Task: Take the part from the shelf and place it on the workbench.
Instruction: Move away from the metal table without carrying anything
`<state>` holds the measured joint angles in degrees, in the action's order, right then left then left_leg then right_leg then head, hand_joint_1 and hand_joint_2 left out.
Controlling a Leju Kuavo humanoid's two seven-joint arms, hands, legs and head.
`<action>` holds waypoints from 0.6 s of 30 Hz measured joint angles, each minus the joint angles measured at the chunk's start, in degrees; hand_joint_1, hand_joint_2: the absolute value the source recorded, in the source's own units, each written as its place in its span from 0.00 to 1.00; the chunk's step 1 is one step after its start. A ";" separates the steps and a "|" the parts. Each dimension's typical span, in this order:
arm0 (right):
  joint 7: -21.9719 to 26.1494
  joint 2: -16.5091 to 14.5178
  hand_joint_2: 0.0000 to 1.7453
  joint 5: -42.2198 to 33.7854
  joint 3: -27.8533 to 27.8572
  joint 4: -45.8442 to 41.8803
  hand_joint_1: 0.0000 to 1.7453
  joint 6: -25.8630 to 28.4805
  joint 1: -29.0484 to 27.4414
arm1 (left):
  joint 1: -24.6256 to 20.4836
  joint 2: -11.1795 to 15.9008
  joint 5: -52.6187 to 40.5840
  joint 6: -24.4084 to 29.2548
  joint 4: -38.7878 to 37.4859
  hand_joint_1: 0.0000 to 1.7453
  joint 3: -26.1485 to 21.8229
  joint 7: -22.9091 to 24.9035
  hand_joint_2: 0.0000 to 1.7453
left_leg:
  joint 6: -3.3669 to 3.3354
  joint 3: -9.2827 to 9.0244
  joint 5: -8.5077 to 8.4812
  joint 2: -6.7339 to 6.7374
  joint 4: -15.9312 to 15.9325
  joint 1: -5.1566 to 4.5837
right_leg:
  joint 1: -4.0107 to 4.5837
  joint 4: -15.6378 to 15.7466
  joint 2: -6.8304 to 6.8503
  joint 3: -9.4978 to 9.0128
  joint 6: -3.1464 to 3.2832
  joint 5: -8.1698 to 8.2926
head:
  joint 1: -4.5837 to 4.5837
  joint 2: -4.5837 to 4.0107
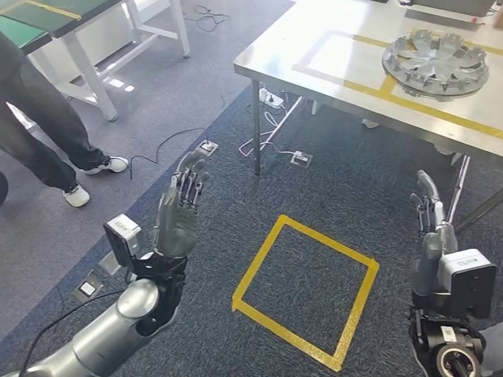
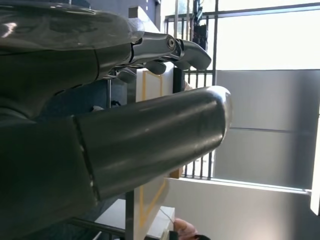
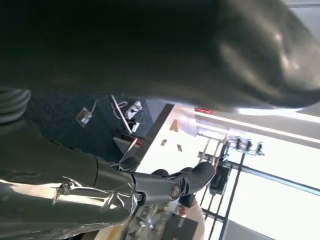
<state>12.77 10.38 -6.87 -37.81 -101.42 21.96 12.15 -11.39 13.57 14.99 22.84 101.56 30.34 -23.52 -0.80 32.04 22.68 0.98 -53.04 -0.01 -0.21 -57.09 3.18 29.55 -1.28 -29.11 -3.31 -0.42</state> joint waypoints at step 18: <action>-0.05 0.01 0.00 -0.60 -0.58 0.14 0.00 -0.69 0.11 | 0.98 -0.01 -0.61 0.29 0.01 0.00 0.17 -0.15 0.00 | 2.97 8.79 5.94 -1.76 -14.71 0.44 | -1.02 2.61 -2.92 0.35 1.24 3.71 | -0.33 0.00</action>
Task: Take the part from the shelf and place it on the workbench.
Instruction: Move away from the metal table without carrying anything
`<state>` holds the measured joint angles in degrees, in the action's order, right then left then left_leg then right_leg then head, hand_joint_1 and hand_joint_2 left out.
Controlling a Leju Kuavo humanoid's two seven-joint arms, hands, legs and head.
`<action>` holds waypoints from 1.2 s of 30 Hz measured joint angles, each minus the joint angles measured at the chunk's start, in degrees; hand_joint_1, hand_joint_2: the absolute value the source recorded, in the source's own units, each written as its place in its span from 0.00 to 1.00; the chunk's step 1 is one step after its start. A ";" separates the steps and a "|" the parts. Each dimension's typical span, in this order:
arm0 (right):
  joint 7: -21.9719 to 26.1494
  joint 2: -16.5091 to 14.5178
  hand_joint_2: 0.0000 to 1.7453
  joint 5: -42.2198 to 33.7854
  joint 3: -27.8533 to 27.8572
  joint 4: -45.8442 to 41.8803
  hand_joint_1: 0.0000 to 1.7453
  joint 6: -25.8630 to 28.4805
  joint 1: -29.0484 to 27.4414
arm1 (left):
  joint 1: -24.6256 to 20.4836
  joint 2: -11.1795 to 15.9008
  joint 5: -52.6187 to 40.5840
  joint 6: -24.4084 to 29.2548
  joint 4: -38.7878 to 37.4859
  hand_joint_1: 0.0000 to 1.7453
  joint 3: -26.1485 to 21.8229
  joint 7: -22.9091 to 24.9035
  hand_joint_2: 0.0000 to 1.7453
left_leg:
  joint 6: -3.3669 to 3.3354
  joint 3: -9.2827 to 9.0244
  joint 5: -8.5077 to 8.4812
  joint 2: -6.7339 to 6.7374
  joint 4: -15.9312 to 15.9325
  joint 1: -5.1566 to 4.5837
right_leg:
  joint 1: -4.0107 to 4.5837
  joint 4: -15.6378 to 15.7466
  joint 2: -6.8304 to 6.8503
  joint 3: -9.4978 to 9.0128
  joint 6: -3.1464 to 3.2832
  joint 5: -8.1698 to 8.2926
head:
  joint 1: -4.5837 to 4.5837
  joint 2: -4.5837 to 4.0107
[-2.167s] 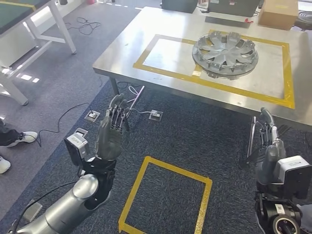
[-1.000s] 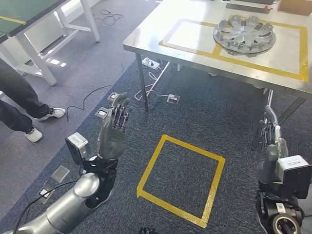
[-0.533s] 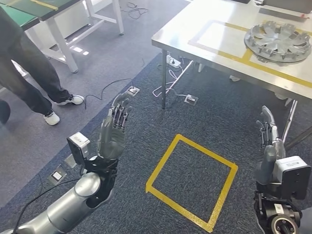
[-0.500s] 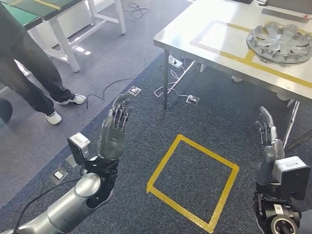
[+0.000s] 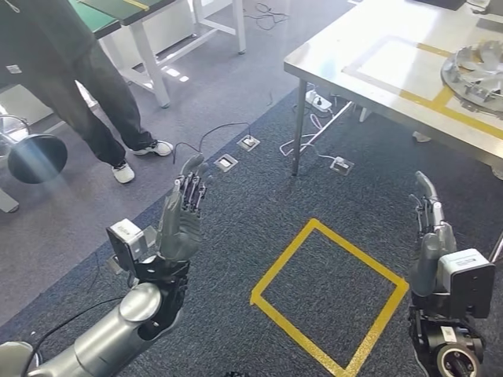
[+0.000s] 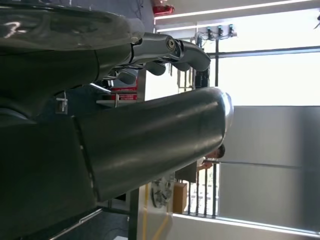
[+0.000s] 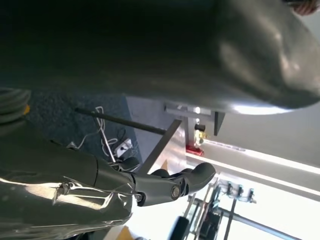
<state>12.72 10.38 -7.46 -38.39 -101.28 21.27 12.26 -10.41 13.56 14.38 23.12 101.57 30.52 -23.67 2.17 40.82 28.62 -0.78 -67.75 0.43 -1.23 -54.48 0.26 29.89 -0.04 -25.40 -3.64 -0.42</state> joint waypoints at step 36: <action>0.74 -0.02 0.00 0.31 -0.37 0.54 0.00 -0.93 -0.27 | -0.62 0.32 -0.41 -0.81 0.28 0.00 0.39 0.99 0.00 | -0.13 -3.88 -5.32 2.70 7.85 0.28 | -0.14 0.57 3.51 -0.59 -0.46 -0.28 | -0.42 0.00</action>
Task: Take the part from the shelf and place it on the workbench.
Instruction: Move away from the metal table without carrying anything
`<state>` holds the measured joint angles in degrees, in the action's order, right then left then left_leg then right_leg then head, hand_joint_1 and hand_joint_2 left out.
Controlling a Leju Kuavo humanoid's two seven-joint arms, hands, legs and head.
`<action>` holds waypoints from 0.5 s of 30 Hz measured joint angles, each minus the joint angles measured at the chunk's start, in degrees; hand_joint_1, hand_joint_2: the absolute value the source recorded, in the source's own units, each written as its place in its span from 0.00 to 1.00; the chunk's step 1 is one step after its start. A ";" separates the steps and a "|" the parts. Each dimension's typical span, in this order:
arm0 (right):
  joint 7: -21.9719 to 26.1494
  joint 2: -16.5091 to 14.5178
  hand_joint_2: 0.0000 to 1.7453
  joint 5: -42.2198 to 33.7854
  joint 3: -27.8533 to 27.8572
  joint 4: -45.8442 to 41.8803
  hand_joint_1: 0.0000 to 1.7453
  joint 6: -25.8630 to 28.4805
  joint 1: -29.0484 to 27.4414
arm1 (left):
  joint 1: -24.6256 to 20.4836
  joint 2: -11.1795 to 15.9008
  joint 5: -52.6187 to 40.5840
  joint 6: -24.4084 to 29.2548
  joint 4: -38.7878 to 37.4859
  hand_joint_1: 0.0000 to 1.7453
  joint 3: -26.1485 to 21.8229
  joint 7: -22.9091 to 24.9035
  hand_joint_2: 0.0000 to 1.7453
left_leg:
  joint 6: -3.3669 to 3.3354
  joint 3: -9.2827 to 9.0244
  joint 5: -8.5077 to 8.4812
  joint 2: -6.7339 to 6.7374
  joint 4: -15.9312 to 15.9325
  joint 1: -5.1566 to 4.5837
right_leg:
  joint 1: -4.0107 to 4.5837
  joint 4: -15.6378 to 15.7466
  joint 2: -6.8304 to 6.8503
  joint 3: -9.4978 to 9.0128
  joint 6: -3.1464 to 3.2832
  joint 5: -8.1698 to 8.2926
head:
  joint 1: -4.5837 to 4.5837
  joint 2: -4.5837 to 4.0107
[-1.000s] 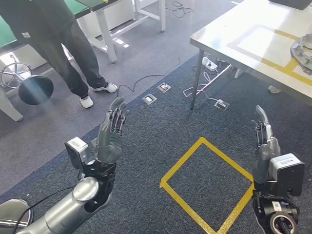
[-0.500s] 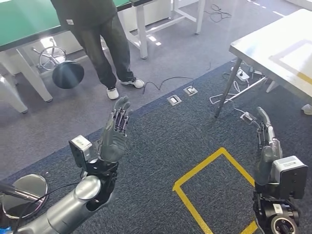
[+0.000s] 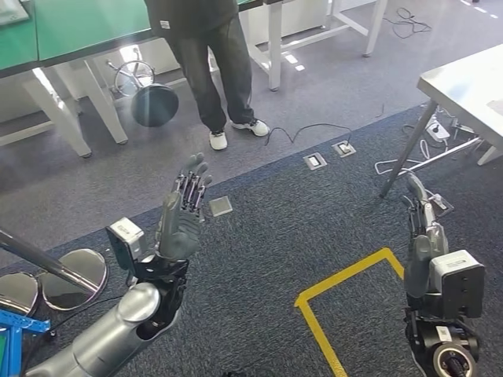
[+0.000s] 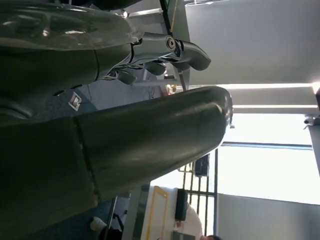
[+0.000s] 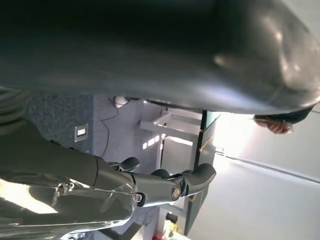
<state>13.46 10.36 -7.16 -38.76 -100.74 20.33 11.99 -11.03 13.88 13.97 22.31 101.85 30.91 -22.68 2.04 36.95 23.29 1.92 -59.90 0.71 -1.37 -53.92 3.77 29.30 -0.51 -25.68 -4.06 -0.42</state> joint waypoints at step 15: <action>0.56 -0.02 0.00 0.03 0.12 0.01 0.00 0.22 -0.93 | 0.61 0.00 -0.27 0.57 0.13 0.00 0.02 0.27 0.00 | -2.93 -3.97 -1.18 -6.41 6.31 -0.29 | 0.02 -9.02 -4.61 4.66 -1.76 -1.87 | 1.55 0.00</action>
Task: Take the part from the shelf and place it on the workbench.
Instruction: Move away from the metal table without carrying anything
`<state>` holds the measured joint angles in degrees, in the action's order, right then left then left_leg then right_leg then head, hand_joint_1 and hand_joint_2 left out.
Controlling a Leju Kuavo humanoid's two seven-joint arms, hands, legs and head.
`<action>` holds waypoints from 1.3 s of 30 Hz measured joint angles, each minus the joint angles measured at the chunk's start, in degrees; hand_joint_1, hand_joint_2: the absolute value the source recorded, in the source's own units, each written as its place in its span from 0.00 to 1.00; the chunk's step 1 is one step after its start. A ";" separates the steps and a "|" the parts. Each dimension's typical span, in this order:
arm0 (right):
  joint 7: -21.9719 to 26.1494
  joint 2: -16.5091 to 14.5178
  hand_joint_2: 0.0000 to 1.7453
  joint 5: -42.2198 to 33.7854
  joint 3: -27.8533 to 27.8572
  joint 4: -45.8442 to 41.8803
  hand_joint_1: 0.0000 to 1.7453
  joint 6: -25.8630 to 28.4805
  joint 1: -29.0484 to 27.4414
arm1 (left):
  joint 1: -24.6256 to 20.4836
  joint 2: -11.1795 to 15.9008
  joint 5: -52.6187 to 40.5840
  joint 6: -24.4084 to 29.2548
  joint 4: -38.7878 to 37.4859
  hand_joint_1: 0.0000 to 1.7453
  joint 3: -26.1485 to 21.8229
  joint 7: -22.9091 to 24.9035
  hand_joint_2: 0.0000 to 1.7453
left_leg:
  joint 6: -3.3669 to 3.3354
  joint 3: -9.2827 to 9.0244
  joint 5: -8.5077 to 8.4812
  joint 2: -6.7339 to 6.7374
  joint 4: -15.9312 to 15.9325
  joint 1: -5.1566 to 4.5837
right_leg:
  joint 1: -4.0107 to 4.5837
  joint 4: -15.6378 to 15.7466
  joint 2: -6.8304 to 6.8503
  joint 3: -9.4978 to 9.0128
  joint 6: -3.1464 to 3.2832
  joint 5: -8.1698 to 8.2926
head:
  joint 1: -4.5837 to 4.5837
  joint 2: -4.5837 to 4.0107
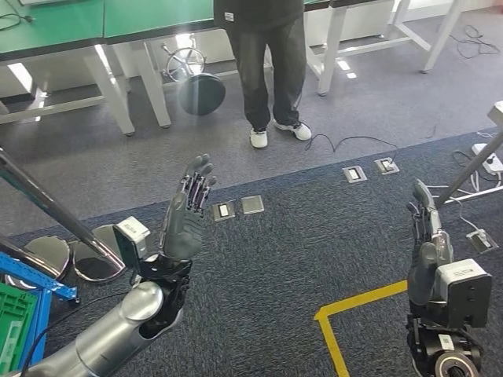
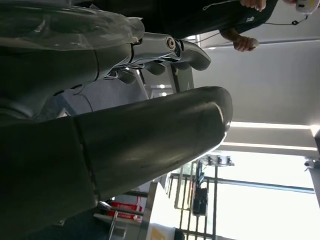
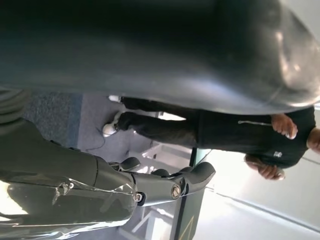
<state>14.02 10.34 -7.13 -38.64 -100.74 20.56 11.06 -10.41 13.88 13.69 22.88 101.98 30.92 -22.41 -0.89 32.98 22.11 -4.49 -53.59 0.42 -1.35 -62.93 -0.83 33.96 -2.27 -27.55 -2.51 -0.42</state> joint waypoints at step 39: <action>0.05 -0.65 0.00 0.30 -0.47 0.06 0.00 -0.83 -0.02 | 1.59 0.71 -0.75 0.68 1.66 0.00 -0.04 0.14 0.00 | 2.01 2.49 1.22 -0.49 -3.13 -0.22 | -0.31 9.19 -0.71 -4.70 1.45 2.07 | -0.58 0.00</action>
<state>14.08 9.70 -6.84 -39.11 -100.68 19.73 11.04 -8.82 14.59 12.94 23.56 103.64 30.88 -22.27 1.12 35.46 23.33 -4.98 -56.73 0.20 -1.65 -53.74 -1.55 29.26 -0.82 -25.48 -3.08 -0.42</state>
